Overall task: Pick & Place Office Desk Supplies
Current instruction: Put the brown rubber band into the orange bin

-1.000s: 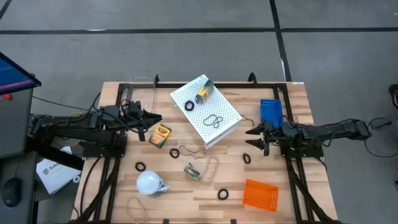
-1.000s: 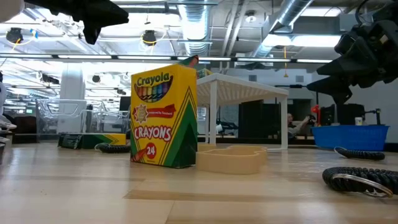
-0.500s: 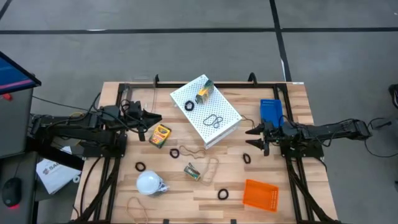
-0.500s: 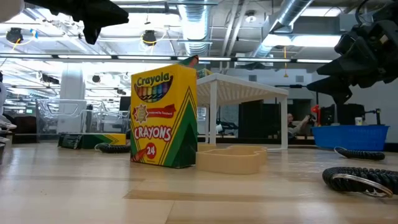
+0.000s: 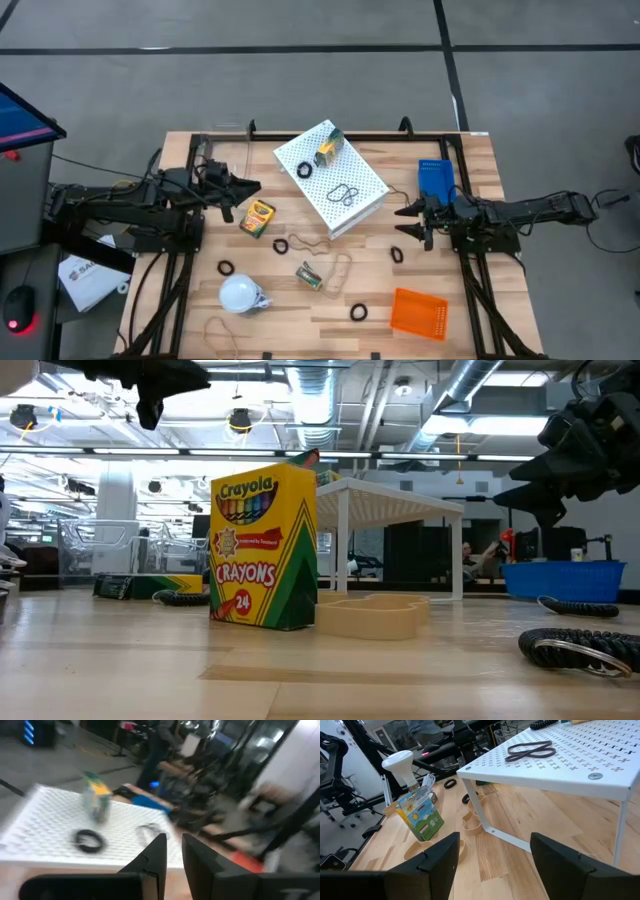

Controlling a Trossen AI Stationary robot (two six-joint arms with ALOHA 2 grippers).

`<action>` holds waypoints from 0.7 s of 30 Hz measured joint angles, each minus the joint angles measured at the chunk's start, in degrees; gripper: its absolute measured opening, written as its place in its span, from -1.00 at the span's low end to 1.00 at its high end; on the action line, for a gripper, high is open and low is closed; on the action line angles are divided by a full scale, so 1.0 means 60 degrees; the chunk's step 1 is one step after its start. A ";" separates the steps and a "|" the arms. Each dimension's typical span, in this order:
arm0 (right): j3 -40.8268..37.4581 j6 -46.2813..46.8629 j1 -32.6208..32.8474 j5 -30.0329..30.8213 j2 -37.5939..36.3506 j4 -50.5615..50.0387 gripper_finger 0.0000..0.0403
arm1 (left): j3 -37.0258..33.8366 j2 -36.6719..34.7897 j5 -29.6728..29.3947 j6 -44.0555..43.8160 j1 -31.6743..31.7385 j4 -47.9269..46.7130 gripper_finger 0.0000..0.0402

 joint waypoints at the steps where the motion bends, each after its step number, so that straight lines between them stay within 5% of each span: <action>1: 0.0000 0.0002 0.0000 0.0001 -0.0002 0.0004 0.19 | 0.0000 0.0005 0.0188 -0.0243 0.0000 0.0102 -0.73; 21: 0.0003 0.0000 0.0000 0.0001 0.0001 -0.0022 0.19 | 0.0004 0.0992 0.0834 -0.2053 -0.0335 0.3645 -0.73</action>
